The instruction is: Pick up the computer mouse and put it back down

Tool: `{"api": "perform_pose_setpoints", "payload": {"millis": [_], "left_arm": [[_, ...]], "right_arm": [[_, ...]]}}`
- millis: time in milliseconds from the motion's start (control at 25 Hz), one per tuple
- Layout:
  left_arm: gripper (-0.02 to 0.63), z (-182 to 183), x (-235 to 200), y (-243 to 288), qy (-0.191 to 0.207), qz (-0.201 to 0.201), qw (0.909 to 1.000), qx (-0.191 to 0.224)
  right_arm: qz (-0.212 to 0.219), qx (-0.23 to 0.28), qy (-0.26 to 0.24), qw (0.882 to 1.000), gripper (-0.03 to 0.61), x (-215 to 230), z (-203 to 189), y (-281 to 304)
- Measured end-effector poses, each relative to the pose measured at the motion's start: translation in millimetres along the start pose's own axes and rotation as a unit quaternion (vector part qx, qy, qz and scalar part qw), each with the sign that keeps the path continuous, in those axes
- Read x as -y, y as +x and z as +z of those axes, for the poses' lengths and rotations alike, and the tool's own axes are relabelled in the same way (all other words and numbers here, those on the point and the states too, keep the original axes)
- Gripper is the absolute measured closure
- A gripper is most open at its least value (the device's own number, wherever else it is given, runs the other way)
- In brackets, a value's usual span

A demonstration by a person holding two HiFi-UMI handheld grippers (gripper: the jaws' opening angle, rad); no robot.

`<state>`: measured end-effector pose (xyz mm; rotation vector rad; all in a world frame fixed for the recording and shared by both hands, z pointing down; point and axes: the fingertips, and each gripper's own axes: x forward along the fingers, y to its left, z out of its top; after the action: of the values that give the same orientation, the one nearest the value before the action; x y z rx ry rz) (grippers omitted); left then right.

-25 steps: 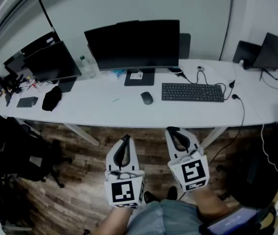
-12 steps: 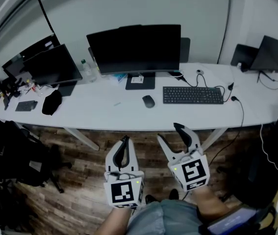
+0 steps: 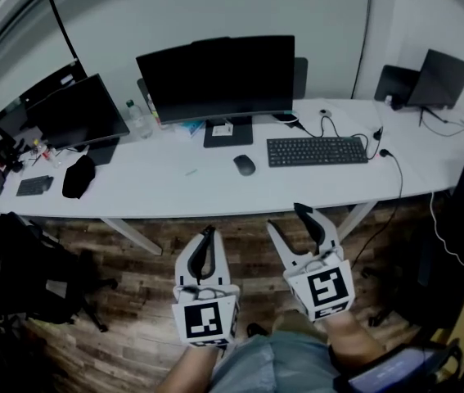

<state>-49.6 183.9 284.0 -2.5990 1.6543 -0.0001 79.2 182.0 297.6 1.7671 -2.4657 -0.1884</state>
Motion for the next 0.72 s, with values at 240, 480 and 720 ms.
{"api": "perform_pose_setpoints", "payload": {"millis": [240, 480, 720], "left_arm": [[0.606, -10.2, -0.9, 9.6, -0.006, -0.016, 0.9998, -0.011], [0.606, -28.6, -2.3, 24.8, -0.011, -0.022, 0.9992, -0.032], [0.606, -39.4, -6.9, 56.0, -0.011, -0.025, 0.9986, -0.045]], "right_arm": [[-0.019, -0.012, 0.003, 1.0, 0.353, 6.1, -6.0, -1.4], [-0.025, -0.029, 0.009, 0.999, 0.354, 11.9, -23.4, 8.7], [-0.018, -0.045, 0.021, 0.999, 0.354, 22.0, -42.1, 34.4]]}}
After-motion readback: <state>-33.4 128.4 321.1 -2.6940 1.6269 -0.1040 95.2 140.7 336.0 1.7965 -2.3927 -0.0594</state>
